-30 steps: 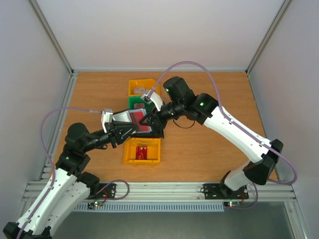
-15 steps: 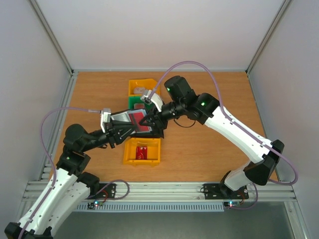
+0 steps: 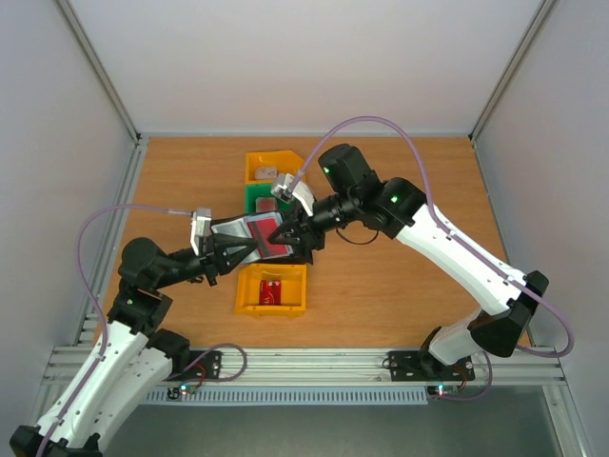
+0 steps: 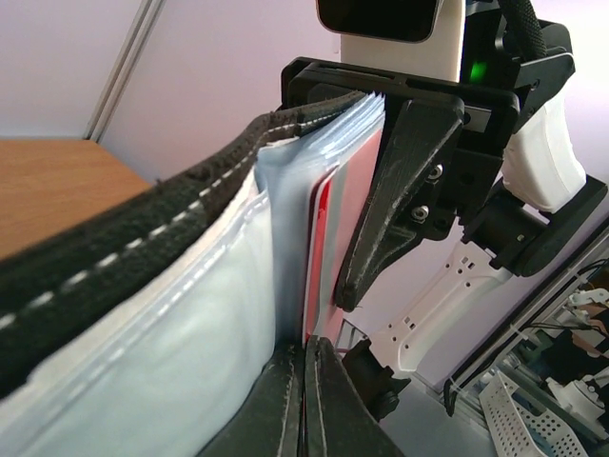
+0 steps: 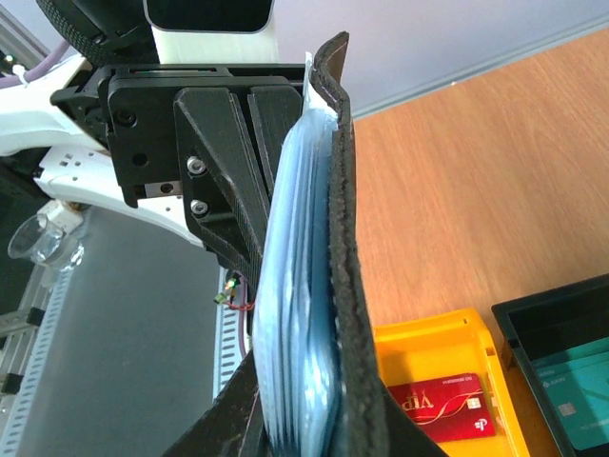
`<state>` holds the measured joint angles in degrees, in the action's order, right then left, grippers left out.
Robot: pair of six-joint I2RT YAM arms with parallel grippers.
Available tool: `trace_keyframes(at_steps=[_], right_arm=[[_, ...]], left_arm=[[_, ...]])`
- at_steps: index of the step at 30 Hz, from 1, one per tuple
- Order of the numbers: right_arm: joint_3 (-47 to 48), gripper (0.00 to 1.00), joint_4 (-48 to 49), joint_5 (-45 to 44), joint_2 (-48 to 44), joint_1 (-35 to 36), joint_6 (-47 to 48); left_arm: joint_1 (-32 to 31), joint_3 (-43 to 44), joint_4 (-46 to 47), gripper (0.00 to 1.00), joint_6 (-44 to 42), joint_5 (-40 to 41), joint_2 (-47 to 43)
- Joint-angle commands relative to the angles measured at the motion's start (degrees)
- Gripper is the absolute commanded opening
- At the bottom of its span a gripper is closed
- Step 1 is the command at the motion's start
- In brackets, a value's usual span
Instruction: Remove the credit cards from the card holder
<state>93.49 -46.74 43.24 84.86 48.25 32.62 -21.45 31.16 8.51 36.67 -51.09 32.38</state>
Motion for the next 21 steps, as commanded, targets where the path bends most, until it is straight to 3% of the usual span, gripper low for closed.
trace_keyframes(at_steps=[1,9,21], right_arm=[[-0.40,0.09,5.61,6.95,3.17,4.10,0.88],[-3.86,0.29,4.46,8.00,-1.86,2.64,1.21],[-7.52,0.33,4.61,7.41,-6.90,-0.20,0.65]], left_arm=[[-1.31,1.16,7.92,0.00,0.95,-1.10,0.53],[-0.53,1.06,5.36,0.00,0.68,-0.94,-0.04],[1.41,-0.02,-2.12,0.00,-3.59,-0.97,-3.29]])
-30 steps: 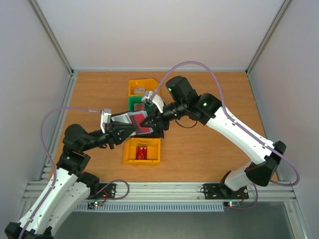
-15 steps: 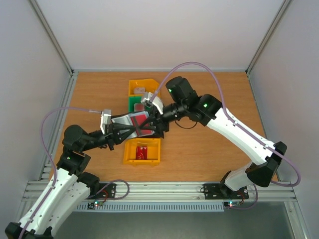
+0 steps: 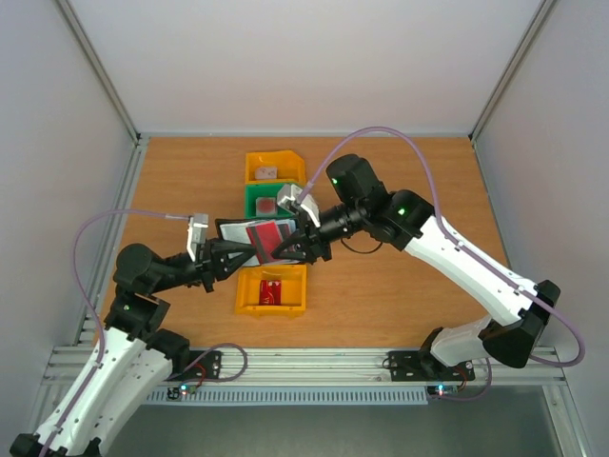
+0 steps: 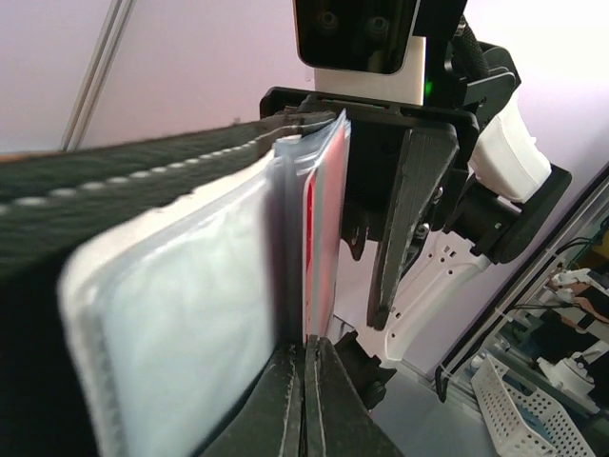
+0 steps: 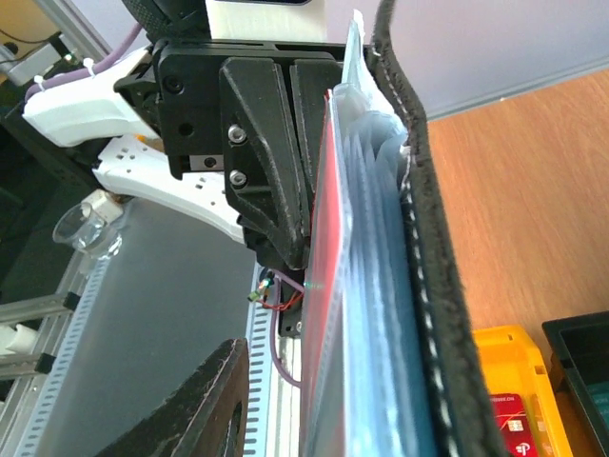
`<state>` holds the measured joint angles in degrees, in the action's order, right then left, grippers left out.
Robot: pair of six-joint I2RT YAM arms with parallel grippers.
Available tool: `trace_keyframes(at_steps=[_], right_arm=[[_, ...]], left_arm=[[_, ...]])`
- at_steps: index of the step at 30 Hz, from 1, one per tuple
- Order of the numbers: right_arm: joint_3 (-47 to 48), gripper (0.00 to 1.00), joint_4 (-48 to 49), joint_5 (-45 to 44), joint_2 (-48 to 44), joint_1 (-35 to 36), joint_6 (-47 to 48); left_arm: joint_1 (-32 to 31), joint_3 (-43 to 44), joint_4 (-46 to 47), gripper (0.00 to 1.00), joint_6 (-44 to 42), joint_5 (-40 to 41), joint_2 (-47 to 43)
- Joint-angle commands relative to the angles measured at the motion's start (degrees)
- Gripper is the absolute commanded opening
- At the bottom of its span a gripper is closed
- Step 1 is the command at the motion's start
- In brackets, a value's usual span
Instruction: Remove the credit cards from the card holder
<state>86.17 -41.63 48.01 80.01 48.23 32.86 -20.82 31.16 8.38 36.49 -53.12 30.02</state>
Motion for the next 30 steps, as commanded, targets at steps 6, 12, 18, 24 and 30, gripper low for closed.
trace_keyframes(at_steps=[6,12,18,24,30], right_arm=[[-0.22,0.27,-1.43,2.13,-2.96,-0.96,1.14],[-0.22,0.16,-3.00,1.74,-3.45,-1.79,1.94],[0.05,0.07,-4.08,1.54,-3.43,-2.15,2.87],[0.47,0.07,-4.16,3.21,-2.61,-2.17,2.92],[1.51,0.06,-3.66,8.98,-0.43,-2.16,3.44]], left_arm=[[1.02,0.18,-4.08,0.00,-4.79,0.47,-1.26],[1.22,0.32,-6.12,0.00,-6.84,-0.21,-1.84],[1.31,0.15,-4.83,0.00,-6.36,-0.73,-1.53],[1.22,-0.78,0.37,0.00,-6.07,-4.30,-0.78],[1.22,-1.61,2.00,0.20,-0.44,1.46,0.57]])
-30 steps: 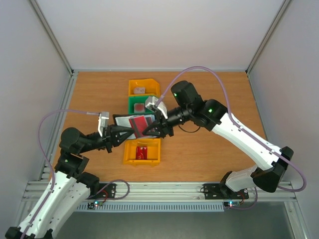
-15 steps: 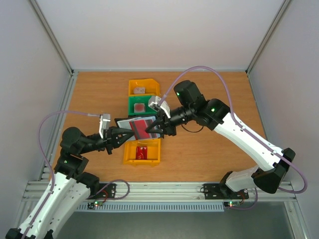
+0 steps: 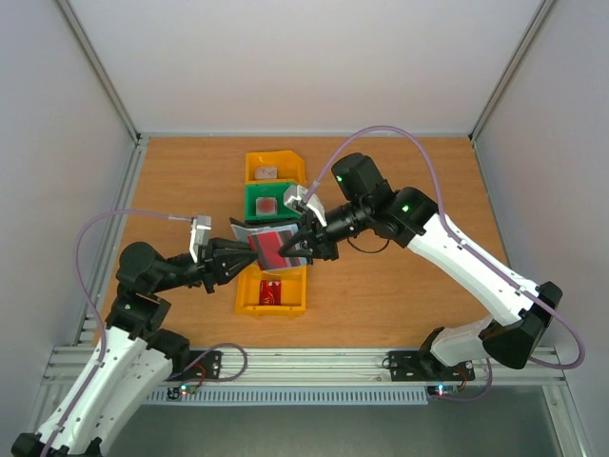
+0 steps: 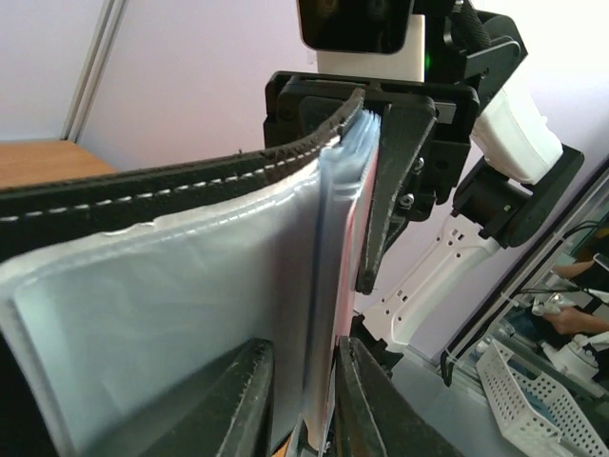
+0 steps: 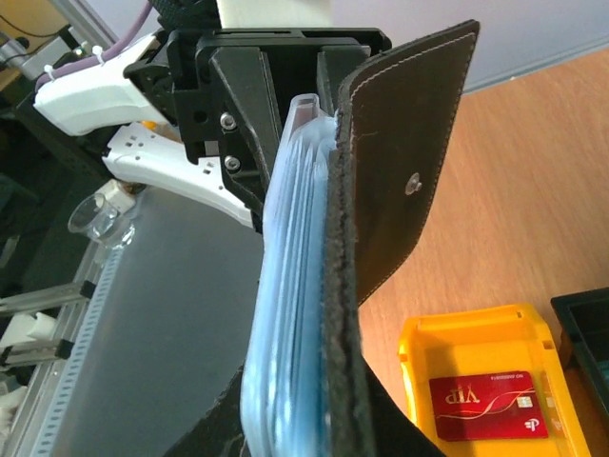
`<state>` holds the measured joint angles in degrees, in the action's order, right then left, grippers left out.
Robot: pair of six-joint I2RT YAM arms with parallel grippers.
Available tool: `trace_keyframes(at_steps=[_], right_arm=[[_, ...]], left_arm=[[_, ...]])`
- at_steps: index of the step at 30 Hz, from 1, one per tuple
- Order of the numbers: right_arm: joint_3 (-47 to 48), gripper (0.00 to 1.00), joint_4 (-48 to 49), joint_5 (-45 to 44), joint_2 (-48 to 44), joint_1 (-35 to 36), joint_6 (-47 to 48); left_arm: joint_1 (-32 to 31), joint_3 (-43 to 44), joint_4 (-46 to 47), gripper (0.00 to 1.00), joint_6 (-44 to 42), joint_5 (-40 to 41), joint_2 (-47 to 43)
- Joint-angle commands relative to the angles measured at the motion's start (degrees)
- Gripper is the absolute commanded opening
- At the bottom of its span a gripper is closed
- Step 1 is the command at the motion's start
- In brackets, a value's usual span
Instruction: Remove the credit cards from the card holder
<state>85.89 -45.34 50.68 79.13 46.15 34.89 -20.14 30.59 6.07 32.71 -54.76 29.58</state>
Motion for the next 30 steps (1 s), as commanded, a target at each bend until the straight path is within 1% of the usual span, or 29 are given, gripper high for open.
trace_keyframes(at_steps=[1,4,6,9,10,11,13,15,17,19,21,22,24,25,26,30], right_arm=[[1.75,0.06,0.38,6.91,0.41,-0.09,1.41],[1.49,0.06,0.86,7.98,0.42,-0.10,1.41],[1.48,0.06,0.79,7.74,0.72,-0.10,1.57],[1.48,0.06,0.92,7.65,1.11,-0.10,1.42],[1.40,0.06,1.10,7.61,1.06,-0.10,1.36],[1.31,0.08,1.13,7.29,0.96,-0.10,1.39],[1.11,0.20,1.13,5.53,0.58,-0.16,1.46],[0.47,0.27,1.18,4.24,-0.42,-0.54,1.73],[-0.31,0.31,1.23,3.36,-1.28,-1.29,1.49],[-0.91,0.31,1.08,3.25,-2.05,-1.92,1.24],[-1.28,0.28,0.52,3.20,-2.65,-2.18,1.36],[-1.41,0.24,0.36,3.12,-2.93,-2.27,1.41],[-1.66,0.14,-0.06,2.88,-3.27,-2.43,1.40],[-1.71,0.07,-0.47,2.78,-3.42,-2.52,1.60],[-1.61,0.02,-1.02,2.70,-3.52,-2.70,1.93],[-1.51,0.01,-2.93,2.20,-4.43,-3.54,2.85]], left_arm=[[0.54,-1.06,4.38,0.21,3.98,3.21,1.12],[0.53,-1.42,4.95,0.22,4.08,3.11,1.64],[0.48,-1.66,6.90,0.19,4.56,2.46,1.95],[0.28,-1.48,9.29,0.02,5.20,0.45,2.25],[0.28,-1.34,9.28,0.00,4.57,-0.10,2.20],[0.28,-1.32,9.14,0.00,4.00,-0.47,2.01],[0.34,-1.21,7.93,0.00,3.85,-0.45,1.40],[0.52,-1.15,5.58,0.00,4.25,0.03,0.52],[0.76,-1.16,4.51,0.00,4.34,0.15,0.00],[0.88,-1.10,4.48,0.00,4.21,0.18,-0.12],[0.98,-0.94,4.59,0.00,4.16,0.08,-0.08],[1.06,-0.82,4.39,0.00,3.93,-0.13,-0.01],[1.15,-0.68,3.70,0.00,3.29,-0.54,0.02],[1.16,-0.52,3.38,0.00,3.10,-0.79,-0.09],[1.19,-0.41,2.74,0.00,3.01,-0.97,-0.25],[1.56,0.79,-2.86,0.00,-0.96,-1.35,-0.87]])
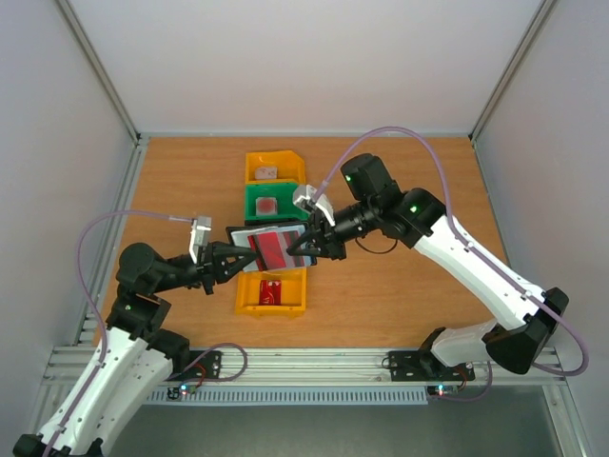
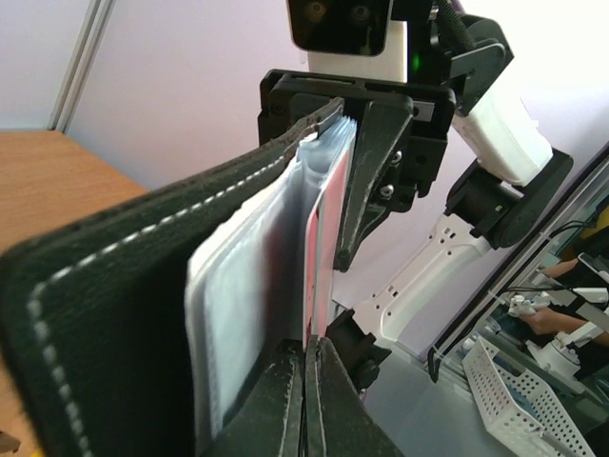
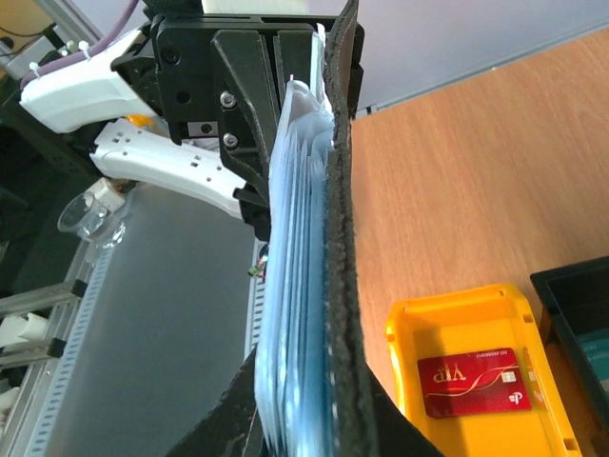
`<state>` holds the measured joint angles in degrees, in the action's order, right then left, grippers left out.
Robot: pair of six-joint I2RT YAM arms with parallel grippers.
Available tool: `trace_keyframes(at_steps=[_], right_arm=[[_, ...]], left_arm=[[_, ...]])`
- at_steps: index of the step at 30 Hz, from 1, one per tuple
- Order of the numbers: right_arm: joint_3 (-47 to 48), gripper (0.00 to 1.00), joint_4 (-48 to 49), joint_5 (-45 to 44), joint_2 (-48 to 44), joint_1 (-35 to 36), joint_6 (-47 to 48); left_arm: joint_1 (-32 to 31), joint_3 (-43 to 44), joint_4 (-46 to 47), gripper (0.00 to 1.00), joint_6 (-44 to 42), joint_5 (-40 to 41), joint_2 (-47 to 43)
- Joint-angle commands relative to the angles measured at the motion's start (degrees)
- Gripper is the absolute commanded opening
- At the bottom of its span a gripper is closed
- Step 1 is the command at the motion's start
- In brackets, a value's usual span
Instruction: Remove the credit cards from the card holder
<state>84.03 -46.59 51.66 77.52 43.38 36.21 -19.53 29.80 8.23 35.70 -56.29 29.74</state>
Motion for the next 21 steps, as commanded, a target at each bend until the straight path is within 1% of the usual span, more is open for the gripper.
trace_keyframes(at_steps=[1,6,10,13,16,18,19,20,21], right_arm=[[0.35,0.01,-2.12,1.05,-3.06,-1.02,1.71],[-0.34,0.01,-3.55,-0.24,-4.90,-3.52,1.50],[-3.22,0.01,-1.98,-2.12,-6.60,-8.82,-3.52],[-5.25,0.01,-1.15,-2.79,-6.59,-13.42,-7.65],[-6.66,0.01,0.00,-4.74,-6.69,-15.82,-10.63],[-6.64,0.01,0.39,-6.21,-6.60,-16.32,-11.79],[-6.60,0.01,0.50,-6.44,-6.59,-16.46,-12.02],[-6.55,0.01,0.73,-6.48,-6.59,-16.48,-12.11],[-6.52,0.01,0.91,-6.48,-6.50,-16.48,-12.27]], left_arm=[[1.10,1.78,-6.22,0.00,-4.56,0.19,-1.13],[1.99,2.91,-12.11,0.00,-8.01,0.92,-1.17],[2.54,4.55,-16.61,0.00,-11.96,2.91,-1.60],[2.58,6.70,-22.79,0.00,-15.82,6.80,-1.82],[2.62,8.93,-29.78,0.00,-23.08,9.75,-2.16],[2.57,10.82,-34.75,0.00,-32.55,8.42,-3.01],[2.59,11.61,-37.08,0.00,-38.70,8.27,-3.65],[2.59,12.54,-39.67,0.00,-46.69,7.77,-4.58],[2.55,13.44,-43.01,0.00,-52.10,7.11,-5.22]])
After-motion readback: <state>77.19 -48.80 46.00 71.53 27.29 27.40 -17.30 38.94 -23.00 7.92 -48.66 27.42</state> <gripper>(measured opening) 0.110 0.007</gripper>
